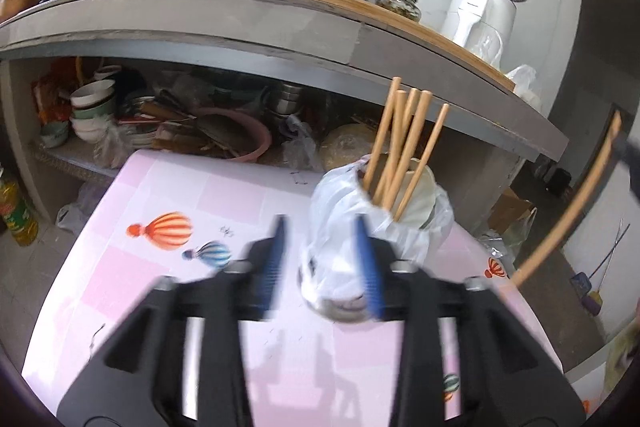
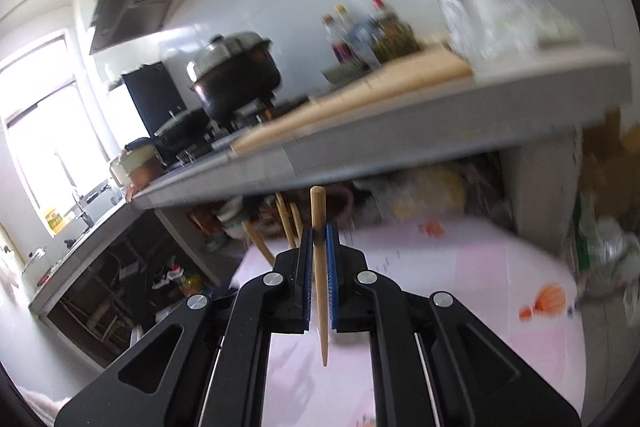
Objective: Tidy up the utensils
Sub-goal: 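Lower the chopstick into the holder and open the left tool while the right tool holds its chopstick, then lower the chopstick into the holder and open the right tool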
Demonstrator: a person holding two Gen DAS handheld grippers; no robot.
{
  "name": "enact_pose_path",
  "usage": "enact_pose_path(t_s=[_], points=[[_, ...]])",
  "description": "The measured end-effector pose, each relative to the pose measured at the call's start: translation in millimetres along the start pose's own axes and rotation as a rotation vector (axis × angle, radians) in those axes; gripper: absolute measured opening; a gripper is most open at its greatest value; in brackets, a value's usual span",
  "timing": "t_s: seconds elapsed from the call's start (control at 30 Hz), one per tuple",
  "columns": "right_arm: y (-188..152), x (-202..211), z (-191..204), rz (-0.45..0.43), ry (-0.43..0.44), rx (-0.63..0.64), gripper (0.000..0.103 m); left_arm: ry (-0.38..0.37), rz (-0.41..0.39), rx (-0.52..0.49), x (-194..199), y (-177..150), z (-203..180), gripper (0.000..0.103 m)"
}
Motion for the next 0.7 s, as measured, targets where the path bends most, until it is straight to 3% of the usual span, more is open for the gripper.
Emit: enact_pose_path(t_s=[0.07, 0.27, 0.4, 0.53, 0.7], points=[[19.3, -4.6, 10.6, -0.028, 0.014, 0.017, 0.007, 0.014, -0.001, 0.009, 12.5, -6.2, 7.7, 0.061], [67.4, -36.1, 32.4, -0.089, 0.022, 0.036, 0.007, 0.06, 0.022, 0.017, 45.5, -33.8, 34.2, 0.078], [73.4, -64.9, 37.2, -0.093, -0.033, 0.087, 0.007, 0.092, 0.027, 0.023, 61.5, -49.8, 50.5, 0.082], [58.3, -93.9, 39.4, -0.067, -0.086, 0.14, 0.007, 0.117, 0.037, 0.023, 70.9, -62.7, 63.2, 0.083], [33.7, -120.8, 38.0, -0.009, -0.091, 0.147, 0.007, 0.118, 0.06, 0.054, 71.4, -75.2, 76.4, 0.084]])
Point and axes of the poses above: each gripper's, at about its wrist camera, not at the fingertips, and x roughly against the way its jaws point, z to its left, y to its top, the point moved 10 cm from there along -x, roughly the way its jaws point, and after that the axes turned 7 degrees about -y, right-handed, at the moved point
